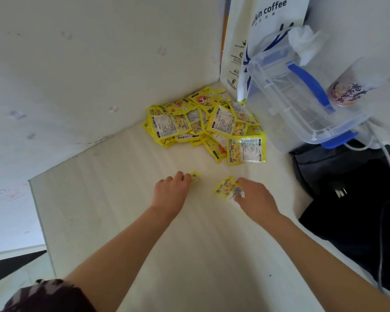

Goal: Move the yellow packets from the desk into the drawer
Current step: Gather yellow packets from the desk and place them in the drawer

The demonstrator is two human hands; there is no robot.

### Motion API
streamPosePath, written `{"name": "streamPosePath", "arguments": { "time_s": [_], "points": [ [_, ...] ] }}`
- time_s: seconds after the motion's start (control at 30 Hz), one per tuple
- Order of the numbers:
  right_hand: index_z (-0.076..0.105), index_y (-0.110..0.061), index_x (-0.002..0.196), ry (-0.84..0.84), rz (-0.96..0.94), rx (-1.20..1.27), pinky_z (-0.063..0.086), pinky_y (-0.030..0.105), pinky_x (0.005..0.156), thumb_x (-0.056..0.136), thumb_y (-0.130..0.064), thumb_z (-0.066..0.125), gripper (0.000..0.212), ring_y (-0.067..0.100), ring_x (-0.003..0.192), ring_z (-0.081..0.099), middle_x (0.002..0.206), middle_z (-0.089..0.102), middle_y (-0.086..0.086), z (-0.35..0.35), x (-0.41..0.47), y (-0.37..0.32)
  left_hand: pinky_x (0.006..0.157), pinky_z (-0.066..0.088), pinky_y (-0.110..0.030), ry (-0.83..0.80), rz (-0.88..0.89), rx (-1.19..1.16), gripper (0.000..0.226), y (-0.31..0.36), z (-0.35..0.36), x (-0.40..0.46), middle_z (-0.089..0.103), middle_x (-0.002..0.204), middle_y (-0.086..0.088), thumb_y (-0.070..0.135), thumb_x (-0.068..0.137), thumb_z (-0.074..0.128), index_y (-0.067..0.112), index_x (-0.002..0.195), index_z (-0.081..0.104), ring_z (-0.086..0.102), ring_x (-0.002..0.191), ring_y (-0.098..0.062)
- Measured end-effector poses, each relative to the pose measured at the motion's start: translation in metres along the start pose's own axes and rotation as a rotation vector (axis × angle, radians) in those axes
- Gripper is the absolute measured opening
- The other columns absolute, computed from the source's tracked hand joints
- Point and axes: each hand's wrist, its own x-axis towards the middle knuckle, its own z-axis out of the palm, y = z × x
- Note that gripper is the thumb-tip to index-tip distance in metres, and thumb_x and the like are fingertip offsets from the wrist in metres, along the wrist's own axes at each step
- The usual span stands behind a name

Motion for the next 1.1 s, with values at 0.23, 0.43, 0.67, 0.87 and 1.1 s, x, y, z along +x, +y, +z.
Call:
{"name": "streamPosePath", "arguments": {
  "time_s": [0.23,0.43,0.67,0.87,1.1],
  "points": [
    [0.053,-0.021,0.122,0.107,-0.071,-0.179,0.048,0.039,0.082,0.093,-0.02,0.049,0.029,0.032,0.105,0.054,0.12,0.062,0.006,-0.04,0.048,0.012,0.066,0.041,-0.035,-0.006,-0.082,-0.089,0.022,-0.058,-0.034,0.042,0.064,0.105,-0.005,0.014,0.094,0.045,0.019,0.114,0.051,0.064,0.093,-0.034],
    [0.063,-0.025,0.108,0.101,-0.106,-0.242,0.042,0.037,0.081,0.09,-0.016,0.053,0.022,0.03,0.101,0.048,0.111,0.063,0.004,-0.066,0.085,0.014,0.079,0.046,-0.04,-0.028,-0.127,-0.156,0.031,-0.088,-0.067,0.094,0.062,0.112,-0.014,0.028,0.094,0.054,0.02,0.124,0.052,0.059,0.106,-0.038],
    [0.064,-0.019,0.114,0.118,-0.125,-0.314,0.045,0.042,0.09,0.091,-0.022,0.055,0.025,0.033,0.112,0.041,0.131,0.046,0.003,-0.068,0.104,0.014,0.103,0.04,-0.046,-0.035,-0.089,-0.3,0.052,-0.09,-0.057,0.134,0.041,0.142,-0.011,0.019,0.086,0.065,0.01,0.135,0.05,0.036,0.131,-0.032],
    [0.062,-0.017,0.112,0.12,-0.126,-0.364,0.045,0.041,0.088,0.091,-0.02,0.054,0.023,0.034,0.115,0.04,0.131,0.047,0.004,-0.059,0.113,0.013,0.102,0.037,-0.047,-0.056,-0.157,-0.278,0.043,-0.092,-0.048,0.142,0.033,0.149,-0.01,0.025,0.09,0.059,0.006,0.127,0.052,0.046,0.126,-0.035],
    [0.061,-0.015,0.111,0.147,-0.148,-0.397,0.04,0.039,0.088,0.091,-0.019,0.055,0.021,0.031,0.111,0.044,0.118,0.051,0.007,-0.059,0.107,0.012,0.099,0.032,-0.05,-0.004,-0.198,-0.245,0.049,-0.088,-0.042,0.129,0.041,0.139,-0.007,0.033,0.085,0.066,0.013,0.128,0.053,0.043,0.12,-0.035]
  ]
}}
